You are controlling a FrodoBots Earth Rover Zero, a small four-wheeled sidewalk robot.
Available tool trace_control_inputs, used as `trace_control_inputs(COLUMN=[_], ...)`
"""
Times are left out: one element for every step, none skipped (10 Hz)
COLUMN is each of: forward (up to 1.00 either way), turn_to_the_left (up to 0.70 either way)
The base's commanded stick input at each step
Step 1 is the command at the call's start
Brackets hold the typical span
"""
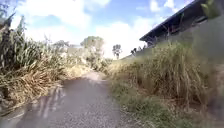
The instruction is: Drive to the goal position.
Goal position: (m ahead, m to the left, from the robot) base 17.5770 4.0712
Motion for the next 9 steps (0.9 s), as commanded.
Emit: trace_control_inputs(forward=[0.7,0.7,0.7,0.7,0.7,0.7,0.7,0.7,0.7], turn_to_the_left=[0.21,0.34,0.34,0.34,0.34,0.34,0.34,0.34,0.34])
